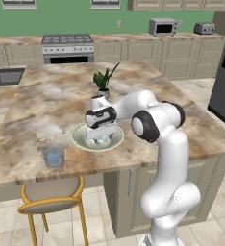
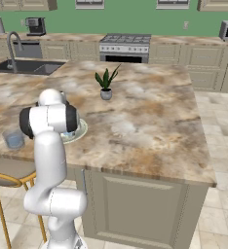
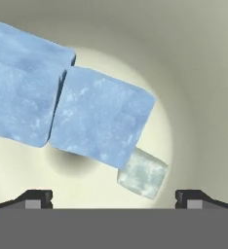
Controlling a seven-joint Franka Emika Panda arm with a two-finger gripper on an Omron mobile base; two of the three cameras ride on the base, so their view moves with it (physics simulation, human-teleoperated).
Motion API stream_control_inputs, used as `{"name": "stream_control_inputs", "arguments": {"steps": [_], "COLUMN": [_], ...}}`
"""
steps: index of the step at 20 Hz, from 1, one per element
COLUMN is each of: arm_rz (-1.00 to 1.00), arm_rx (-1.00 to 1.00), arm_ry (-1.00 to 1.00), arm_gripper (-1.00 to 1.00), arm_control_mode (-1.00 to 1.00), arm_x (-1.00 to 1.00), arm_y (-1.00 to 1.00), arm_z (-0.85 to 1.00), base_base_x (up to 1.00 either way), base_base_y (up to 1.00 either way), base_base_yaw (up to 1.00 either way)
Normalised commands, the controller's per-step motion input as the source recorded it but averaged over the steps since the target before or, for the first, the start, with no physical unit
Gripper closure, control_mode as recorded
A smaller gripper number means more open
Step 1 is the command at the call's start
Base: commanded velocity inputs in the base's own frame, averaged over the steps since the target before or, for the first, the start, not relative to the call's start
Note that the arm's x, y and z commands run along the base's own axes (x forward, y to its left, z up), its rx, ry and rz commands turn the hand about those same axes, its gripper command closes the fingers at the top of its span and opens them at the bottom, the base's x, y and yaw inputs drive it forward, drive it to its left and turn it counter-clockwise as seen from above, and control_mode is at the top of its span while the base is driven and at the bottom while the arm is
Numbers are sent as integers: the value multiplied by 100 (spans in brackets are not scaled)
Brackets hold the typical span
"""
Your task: There are four ice cubes in the ice bowl. Place two ice cubes in each glass of water.
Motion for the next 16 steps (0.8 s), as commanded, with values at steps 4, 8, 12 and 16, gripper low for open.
{"name": "stream_control_inputs", "arguments": {"steps": [4,8,12,16], "arm_rz": [0,0,0,0], "arm_rx": [0,0,0,0], "arm_ry": [0,-2,-2,-2], "arm_gripper": [-100,-100,-100,-100], "arm_control_mode": [-100,-100,-100,-100], "arm_x": [9,10,14,13], "arm_y": [0,0,0,0], "arm_z": [-10,-8,-9,-12], "base_base_x": [0,0,0,0], "base_base_y": [0,0,0,0], "base_base_yaw": [0,0,0,0]}}
